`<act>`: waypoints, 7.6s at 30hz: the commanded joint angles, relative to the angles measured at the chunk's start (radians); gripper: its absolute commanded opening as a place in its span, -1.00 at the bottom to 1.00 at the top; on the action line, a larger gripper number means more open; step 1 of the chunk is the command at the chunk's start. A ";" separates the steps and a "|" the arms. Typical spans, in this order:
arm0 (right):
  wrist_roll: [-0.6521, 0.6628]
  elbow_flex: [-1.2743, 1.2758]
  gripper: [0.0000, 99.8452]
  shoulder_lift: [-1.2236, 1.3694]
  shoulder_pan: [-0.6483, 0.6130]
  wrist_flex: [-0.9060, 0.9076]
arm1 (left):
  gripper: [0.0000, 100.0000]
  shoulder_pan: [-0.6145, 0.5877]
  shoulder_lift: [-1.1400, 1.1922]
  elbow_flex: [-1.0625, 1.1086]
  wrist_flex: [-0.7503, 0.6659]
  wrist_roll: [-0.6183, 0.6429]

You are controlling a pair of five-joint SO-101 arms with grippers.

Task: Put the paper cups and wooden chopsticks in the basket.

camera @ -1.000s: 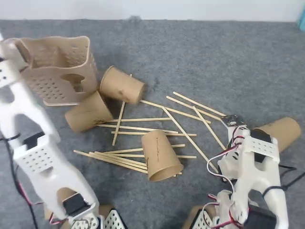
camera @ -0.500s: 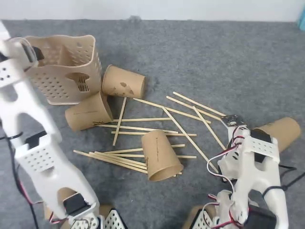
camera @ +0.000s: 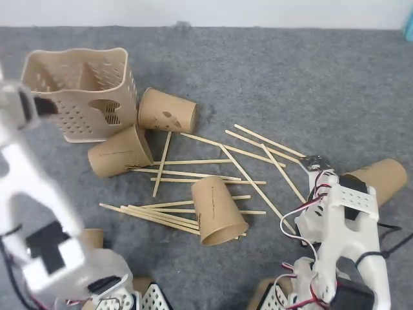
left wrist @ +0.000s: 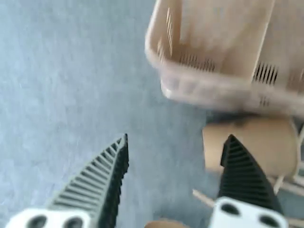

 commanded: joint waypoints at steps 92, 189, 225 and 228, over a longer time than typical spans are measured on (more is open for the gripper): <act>0.009 -0.003 -0.86 -0.031 -0.002 -0.007 | -0.98 -0.388 -0.259 0.447 -0.233 -0.574; 0.017 -0.003 -0.86 -0.031 -0.010 -0.012 | -0.58 0.608 -0.879 1.027 -0.373 -0.215; 0.018 -0.002 -0.86 -0.036 -0.008 -0.008 | -0.97 0.425 -0.081 0.754 -0.502 0.176; 0.044 -0.002 -0.86 -0.038 -0.008 -0.004 | -0.97 0.308 -0.081 0.664 -0.425 0.176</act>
